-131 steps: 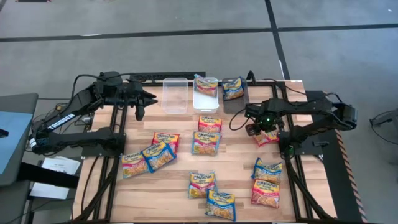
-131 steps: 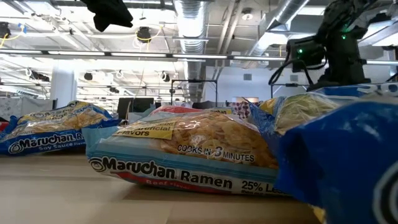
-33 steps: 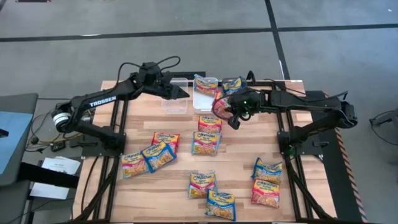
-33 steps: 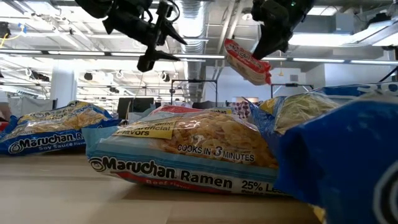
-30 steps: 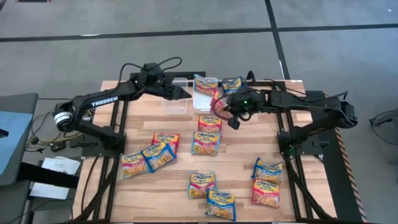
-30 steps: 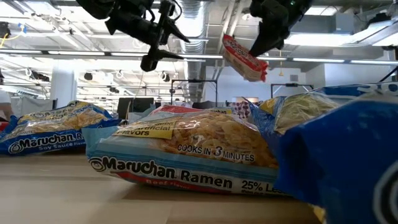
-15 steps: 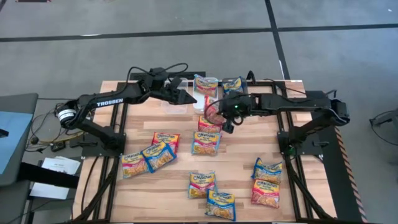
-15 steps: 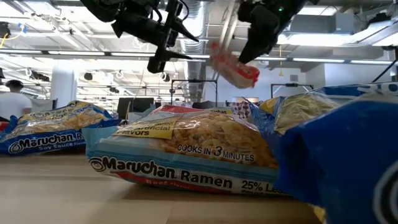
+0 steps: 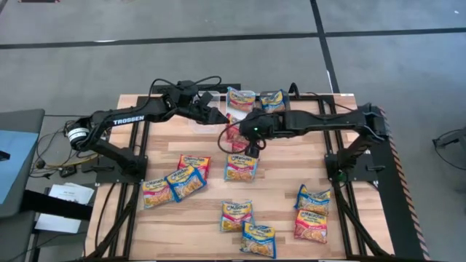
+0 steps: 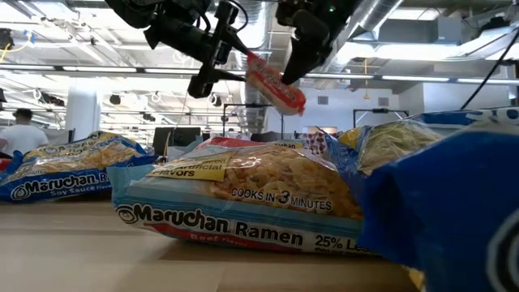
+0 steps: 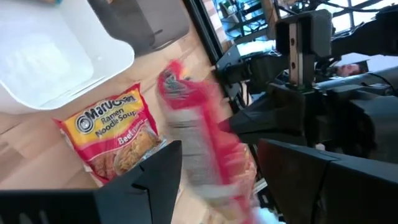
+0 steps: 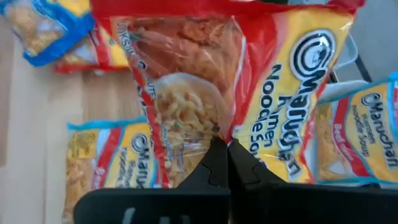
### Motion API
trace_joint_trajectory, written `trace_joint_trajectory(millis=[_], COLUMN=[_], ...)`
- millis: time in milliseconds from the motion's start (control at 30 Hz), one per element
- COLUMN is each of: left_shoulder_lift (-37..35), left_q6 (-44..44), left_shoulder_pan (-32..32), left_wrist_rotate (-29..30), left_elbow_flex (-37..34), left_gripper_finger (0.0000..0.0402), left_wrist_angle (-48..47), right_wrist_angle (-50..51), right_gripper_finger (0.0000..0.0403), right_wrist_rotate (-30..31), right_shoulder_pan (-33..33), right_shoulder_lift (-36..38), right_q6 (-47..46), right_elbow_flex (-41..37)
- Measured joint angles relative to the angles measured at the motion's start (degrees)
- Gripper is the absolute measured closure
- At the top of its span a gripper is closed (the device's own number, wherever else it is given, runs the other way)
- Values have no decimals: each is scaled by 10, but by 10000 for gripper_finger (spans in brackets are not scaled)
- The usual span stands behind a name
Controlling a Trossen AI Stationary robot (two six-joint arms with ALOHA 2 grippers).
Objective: Sort Maruchan noodles
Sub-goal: Put the red noodle pack into the transparent bin
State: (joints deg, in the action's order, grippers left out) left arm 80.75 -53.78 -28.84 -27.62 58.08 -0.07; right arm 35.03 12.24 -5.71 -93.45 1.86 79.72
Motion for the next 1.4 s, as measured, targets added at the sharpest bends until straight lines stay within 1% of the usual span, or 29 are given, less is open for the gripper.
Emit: trace_joint_trajectory(millis=[100,167,300,433,633,767,967,1200,1400], left_shoulder_lift=[0,-1,-1,-1,-1,-1,-1,-1,-1], left_q6=[1,4,8,19,29,40,40,41,41], left_shoulder_pan=[0,0,0,-1,0,0,0,0,0], left_wrist_rotate=[0,4,10,13,11,25,24,4,-22], left_elbow_flex=[0,0,0,0,0,0,0,0,0], left_gripper_finger=[203,203,203,203,203,203,203,203,203], left_wrist_angle=[-17,-24,-27,-28,-59,-70,-66,-64,-40], right_wrist_angle=[10,-4,-3,-9,-6,-5,-8,-33,-45], right_gripper_finger=[403,403,403,403,403,403,403,403,403], right_wrist_rotate=[3,3,21,23,26,27,26,26,25], right_shoulder_pan=[2,4,5,5,8,15,16,16,16], right_shoulder_lift=[-9,-12,-15,-15,-15,-14,-14,-14,-14], right_q6=[1,1,3,1,-7,-14,-18,-19,-21], right_elbow_flex=[14,21,26,27,27,27,27,27,27])
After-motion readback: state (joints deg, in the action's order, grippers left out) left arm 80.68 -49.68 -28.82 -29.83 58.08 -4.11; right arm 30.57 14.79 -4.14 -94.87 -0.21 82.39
